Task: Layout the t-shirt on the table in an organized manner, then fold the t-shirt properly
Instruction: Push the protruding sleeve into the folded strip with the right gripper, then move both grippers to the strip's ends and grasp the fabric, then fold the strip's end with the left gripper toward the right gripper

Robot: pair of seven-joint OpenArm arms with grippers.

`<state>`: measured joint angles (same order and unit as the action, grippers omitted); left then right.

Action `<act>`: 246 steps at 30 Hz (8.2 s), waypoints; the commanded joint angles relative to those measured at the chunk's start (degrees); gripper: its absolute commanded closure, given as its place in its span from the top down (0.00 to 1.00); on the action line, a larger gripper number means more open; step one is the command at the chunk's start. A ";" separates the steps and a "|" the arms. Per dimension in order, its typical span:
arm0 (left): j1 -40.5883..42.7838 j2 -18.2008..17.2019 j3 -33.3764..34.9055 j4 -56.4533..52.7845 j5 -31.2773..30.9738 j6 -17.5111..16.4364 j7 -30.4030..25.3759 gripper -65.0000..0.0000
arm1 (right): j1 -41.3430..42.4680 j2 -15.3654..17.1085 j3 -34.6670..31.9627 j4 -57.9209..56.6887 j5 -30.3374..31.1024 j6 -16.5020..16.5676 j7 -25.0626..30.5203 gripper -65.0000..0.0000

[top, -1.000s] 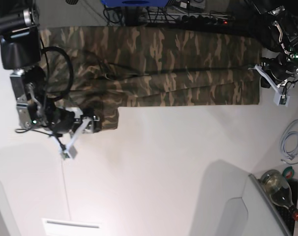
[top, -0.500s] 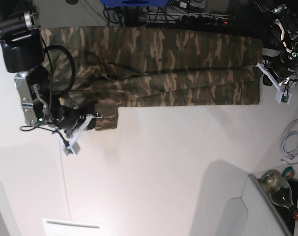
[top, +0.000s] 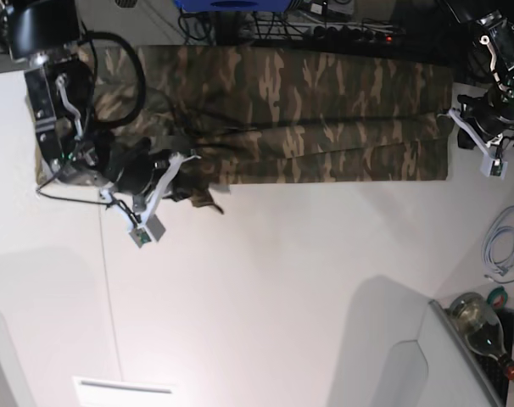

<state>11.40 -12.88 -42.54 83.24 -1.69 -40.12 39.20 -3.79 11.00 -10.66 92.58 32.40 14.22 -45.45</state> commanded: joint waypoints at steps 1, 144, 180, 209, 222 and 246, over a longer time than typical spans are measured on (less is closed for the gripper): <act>-0.10 -1.05 -0.22 0.85 -0.20 0.12 -1.18 0.00 | -0.82 0.20 0.33 4.08 0.70 -1.34 0.31 0.01; -7.84 -5.80 0.48 -22.01 -27.89 0.12 -6.54 1.00 | -16.21 -5.77 24.24 5.05 -20.23 2.00 17.98 0.02; -1.86 -9.75 14.81 -8.12 -27.80 0.12 -13.75 0.00 | -17.00 -5.86 24.68 5.23 -20.23 2.00 17.98 0.02; -5.29 3.96 49.89 0.14 -13.73 15.55 -10.06 0.00 | -17.00 -5.95 24.77 5.32 -20.23 2.00 17.98 0.02; -7.13 6.86 50.06 -1.70 -11.80 15.55 -9.97 0.00 | -17.00 -5.95 24.77 5.32 -20.23 2.00 17.98 0.02; -7.49 7.83 51.91 -1.79 -12.06 15.55 -8.39 0.00 | -16.56 -5.95 24.77 5.14 -20.23 2.00 17.98 0.02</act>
<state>4.78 -5.37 9.41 80.38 -12.86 -24.14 32.18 -20.67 4.69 13.87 96.73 11.73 16.08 -28.69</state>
